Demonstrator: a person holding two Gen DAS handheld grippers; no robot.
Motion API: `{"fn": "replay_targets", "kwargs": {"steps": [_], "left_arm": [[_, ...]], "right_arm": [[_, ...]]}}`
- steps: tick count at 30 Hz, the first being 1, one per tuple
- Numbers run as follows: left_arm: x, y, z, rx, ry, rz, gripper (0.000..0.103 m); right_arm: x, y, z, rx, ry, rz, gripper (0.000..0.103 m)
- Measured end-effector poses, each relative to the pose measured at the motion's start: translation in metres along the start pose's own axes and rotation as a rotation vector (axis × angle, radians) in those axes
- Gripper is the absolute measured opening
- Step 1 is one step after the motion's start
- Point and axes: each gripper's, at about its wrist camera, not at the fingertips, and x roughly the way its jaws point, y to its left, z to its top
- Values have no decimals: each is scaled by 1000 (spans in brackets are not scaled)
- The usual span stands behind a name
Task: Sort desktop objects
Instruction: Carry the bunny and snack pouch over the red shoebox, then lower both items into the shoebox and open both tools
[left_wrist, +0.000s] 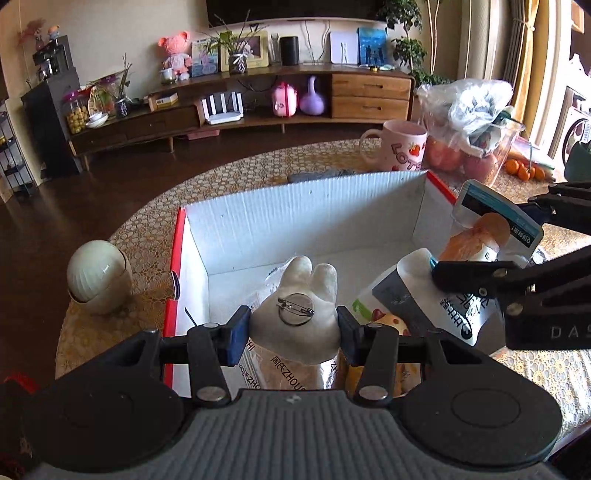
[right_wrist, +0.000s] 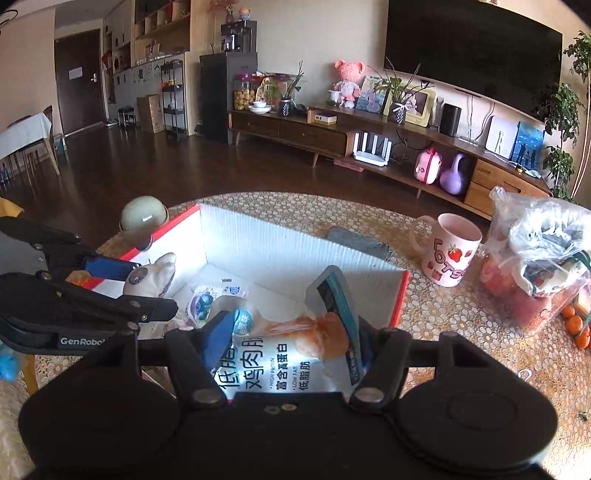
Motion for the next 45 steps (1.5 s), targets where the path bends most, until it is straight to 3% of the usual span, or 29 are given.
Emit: {"fn": "replay_targets", "kwargs": {"steps": [12, 20, 26, 29, 35, 38, 45], "left_arm": [[44, 6, -2, 7, 127, -5, 48], [53, 4, -5, 14, 157, -4, 49], [52, -5, -5, 36, 149, 17, 50], [51, -7, -4, 35, 142, 23, 60], [41, -9, 0, 19, 115, 39, 67], [34, -10, 1, 14, 98, 47, 75], [18, -12, 4, 0, 71, 59, 77]], "right_arm": [[29, 2, -16, -10, 63, -20, 66], [38, -1, -24, -14, 81, -21, 67], [38, -4, -27, -19, 81, -14, 72], [33, -4, -25, -19, 59, -10, 81], [20, -9, -25, -5, 35, 5, 83], [11, -11, -26, 9, 21, 17, 86], [-15, -15, -28, -2, -5, 49, 91]]}}
